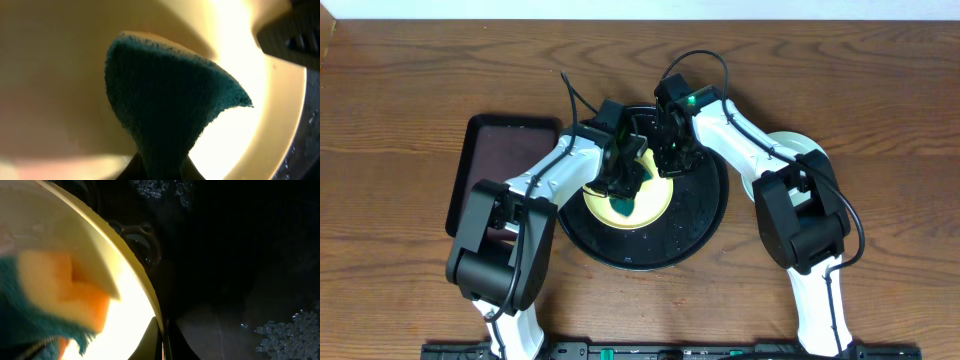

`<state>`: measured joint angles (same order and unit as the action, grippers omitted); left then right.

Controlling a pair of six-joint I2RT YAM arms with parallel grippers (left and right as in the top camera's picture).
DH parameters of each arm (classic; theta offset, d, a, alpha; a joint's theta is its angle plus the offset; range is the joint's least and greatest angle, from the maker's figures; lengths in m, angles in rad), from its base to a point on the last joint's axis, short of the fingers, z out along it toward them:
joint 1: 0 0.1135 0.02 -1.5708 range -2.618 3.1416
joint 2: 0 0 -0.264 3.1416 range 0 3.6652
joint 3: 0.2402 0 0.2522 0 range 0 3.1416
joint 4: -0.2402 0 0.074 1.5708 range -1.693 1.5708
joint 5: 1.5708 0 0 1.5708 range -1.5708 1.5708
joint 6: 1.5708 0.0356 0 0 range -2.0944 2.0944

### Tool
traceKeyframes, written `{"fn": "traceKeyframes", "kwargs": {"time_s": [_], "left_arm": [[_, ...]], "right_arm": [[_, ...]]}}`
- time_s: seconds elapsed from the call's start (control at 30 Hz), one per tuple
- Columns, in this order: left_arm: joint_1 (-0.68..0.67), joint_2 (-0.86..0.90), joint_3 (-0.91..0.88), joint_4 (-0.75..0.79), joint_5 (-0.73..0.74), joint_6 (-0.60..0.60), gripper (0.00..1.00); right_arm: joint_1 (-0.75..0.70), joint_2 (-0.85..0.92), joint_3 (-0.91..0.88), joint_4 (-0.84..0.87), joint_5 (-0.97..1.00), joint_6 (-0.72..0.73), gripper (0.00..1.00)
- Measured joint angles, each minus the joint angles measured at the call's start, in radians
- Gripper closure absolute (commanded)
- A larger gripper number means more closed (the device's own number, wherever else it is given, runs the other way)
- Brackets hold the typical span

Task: Clean dirty plates on tray and stack at the side
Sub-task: 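Scrub the yellow plate with the sponge in the left gripper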

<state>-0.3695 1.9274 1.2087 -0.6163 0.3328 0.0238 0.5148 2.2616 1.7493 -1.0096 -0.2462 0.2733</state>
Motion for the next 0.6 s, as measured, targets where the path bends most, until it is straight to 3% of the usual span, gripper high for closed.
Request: {"fn": "traceKeyframes", "kwargs": {"time_s": [0.13,0.3,0.6], "left_arm": [[0.009,0.001,-0.002,0.067,-0.065,-0.021,0.93],[0.008,0.001,-0.003,0.121,-0.237,-0.154,0.92],[-0.001,0.001,0.006,-0.013,-0.38,-0.362,0.93]], "right_arm": [[0.0,0.0,0.0,0.0,0.0,0.0,0.99],[0.0,0.0,0.0,0.0,0.0,0.0,0.99],[0.0,0.0,0.0,0.006,-0.001,0.0,0.99]]}}
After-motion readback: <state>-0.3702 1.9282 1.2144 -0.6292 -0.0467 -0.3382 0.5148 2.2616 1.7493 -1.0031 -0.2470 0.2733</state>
